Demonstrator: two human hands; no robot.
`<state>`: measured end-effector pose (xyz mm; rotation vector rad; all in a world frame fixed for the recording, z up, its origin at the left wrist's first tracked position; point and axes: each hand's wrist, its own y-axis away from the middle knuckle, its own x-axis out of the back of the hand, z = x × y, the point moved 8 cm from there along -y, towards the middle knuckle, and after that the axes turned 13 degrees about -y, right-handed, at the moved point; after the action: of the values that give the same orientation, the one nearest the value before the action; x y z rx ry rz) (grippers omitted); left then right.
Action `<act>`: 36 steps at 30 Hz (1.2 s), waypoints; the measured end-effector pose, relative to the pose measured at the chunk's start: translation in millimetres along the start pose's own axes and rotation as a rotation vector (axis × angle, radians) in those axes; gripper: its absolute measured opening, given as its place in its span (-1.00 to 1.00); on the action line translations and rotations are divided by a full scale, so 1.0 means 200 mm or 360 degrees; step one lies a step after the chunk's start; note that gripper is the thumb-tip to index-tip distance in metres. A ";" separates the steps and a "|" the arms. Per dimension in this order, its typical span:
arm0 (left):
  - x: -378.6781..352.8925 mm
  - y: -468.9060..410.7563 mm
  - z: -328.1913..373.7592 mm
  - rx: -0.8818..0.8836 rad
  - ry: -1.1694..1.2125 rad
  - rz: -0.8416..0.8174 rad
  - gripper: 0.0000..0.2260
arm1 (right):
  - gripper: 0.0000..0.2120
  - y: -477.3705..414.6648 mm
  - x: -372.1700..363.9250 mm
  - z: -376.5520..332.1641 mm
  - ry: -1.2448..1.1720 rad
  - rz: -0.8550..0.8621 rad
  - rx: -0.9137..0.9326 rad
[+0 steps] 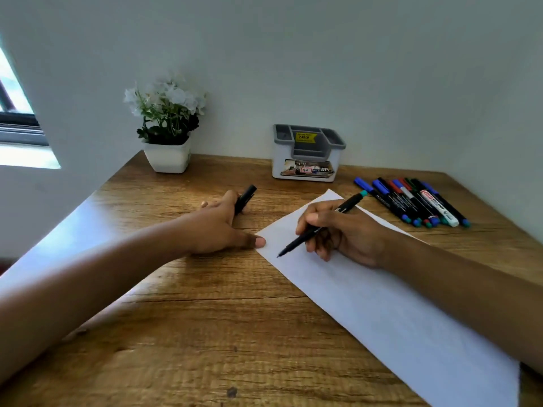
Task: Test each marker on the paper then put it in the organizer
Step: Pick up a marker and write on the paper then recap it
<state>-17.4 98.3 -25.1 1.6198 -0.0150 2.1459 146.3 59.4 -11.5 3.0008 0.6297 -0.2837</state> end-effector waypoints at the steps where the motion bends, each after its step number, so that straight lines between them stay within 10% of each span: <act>1: -0.01 0.02 0.01 -0.0007 -0.0057 -0.0038 -0.38 | -0.78 0.00 0.00 0.01 -0.0001 -0.0063 -0.0060; 7: -0.08 0.06 0.01 -0.0217 -0.0476 0.0063 -0.20 | -0.68 0.00 0.00 0.02 -0.0109 -0.0215 -0.0296; 23: -0.09 0.07 0.00 -0.0301 -0.0609 0.0140 -0.28 | -0.86 -0.03 -0.01 0.00 -0.0312 0.0665 0.0251; 36: -0.09 0.06 0.00 -0.0280 -0.0550 0.0000 -0.37 | -0.92 -0.05 -0.10 0.03 0.0256 0.0398 -0.0026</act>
<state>-17.5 81.9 -39.3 1.8591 -0.3013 1.7830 122.4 60.5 -14.5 3.0630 0.2588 -0.0234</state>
